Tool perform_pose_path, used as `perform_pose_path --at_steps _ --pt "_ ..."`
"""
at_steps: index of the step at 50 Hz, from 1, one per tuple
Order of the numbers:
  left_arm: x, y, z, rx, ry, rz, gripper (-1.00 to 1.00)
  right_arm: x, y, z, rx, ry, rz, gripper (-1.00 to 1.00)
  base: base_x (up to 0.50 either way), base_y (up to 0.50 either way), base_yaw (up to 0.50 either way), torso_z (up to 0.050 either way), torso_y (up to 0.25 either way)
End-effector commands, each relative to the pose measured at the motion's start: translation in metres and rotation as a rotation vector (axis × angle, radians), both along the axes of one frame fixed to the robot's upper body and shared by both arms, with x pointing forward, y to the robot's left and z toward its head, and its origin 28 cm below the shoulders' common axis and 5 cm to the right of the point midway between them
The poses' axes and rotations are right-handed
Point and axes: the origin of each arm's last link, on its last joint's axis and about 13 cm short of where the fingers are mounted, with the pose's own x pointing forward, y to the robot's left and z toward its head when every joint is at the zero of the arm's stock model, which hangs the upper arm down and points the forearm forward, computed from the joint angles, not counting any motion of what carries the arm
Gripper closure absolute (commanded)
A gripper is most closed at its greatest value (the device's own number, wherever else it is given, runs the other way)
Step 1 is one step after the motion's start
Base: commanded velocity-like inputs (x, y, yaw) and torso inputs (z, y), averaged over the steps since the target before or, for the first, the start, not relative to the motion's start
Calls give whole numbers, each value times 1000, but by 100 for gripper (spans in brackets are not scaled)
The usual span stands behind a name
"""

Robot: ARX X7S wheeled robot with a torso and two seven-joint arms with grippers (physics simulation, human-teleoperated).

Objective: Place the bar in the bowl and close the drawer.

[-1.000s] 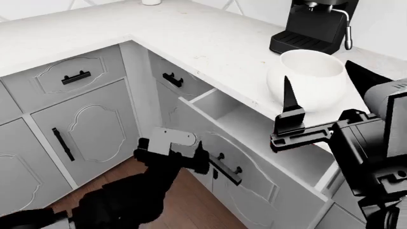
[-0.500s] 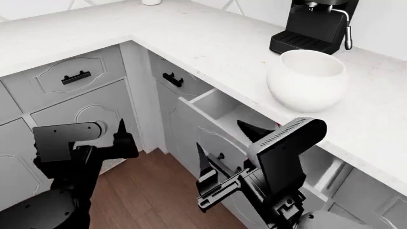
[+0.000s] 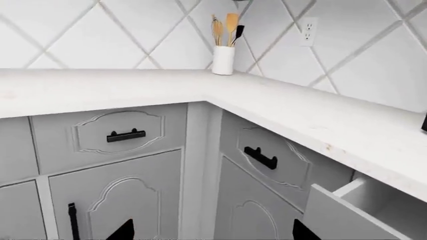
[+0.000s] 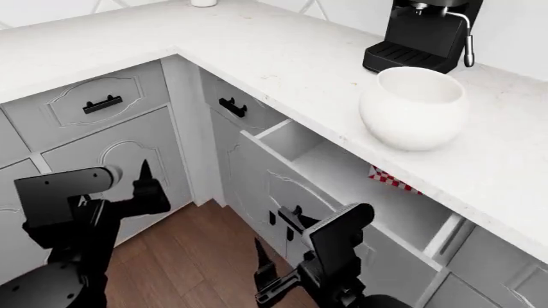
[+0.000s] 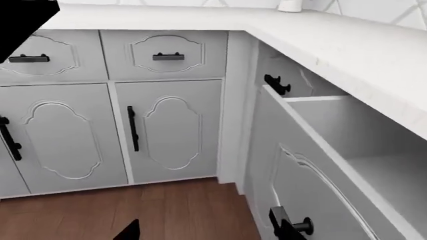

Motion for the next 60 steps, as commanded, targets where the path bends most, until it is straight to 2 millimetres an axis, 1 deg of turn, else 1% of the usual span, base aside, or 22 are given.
perform_pose_path --at_steps 1,8,16,25,27,31,40,47,48,50,52,60 --pt "-1 1 -2 -7 3 5 -100 11 -5 -31 -15 98 -40 -100 0 0 0 0 0" --pt "-2 0 -3 -14 8 -6 -100 24 -6 -48 -98 214 -75 -100 0 0 0 0 0" --pt "-2 -1 -3 -19 10 -14 -100 38 -7 -65 -146 294 -99 -100 0 0 0 0 0" --pt "-3 -1 -3 -27 8 -17 -100 63 -13 -84 -133 315 -106 -100 0 0 0 0 0" --pt "-4 -1 -4 -28 10 -18 -100 68 -15 -87 -90 342 -113 -100 0 0 0 0 0" --pt "-4 0 -3 -31 6 -17 -100 75 -19 -93 -75 367 -115 -100 0 0 0 0 0" --pt "-5 0 -4 -38 3 -20 -100 92 -37 -109 -60 410 -213 -100 0 0 0 0 0" --pt "-6 -1 -4 -41 3 -24 -100 101 -50 -121 -51 430 -291 -100 0 0 0 0 0" --pt "-6 -1 -4 -42 2 -23 -100 104 -60 -127 -49 426 -348 -100 0 0 0 0 0" --pt "-6 -1 -3 -43 1 -23 -100 102 -71 -133 -49 432 -413 -100 0 0 0 0 0" --pt "-6 -1 -3 -43 1 -24 -100 100 -77 -135 -47 434 -445 -100 0 0 0 0 0" --pt "-6 -1 -2 -45 -1 -26 -100 96 -85 -138 -42 441 -497 -100 0 0 0 0 0"
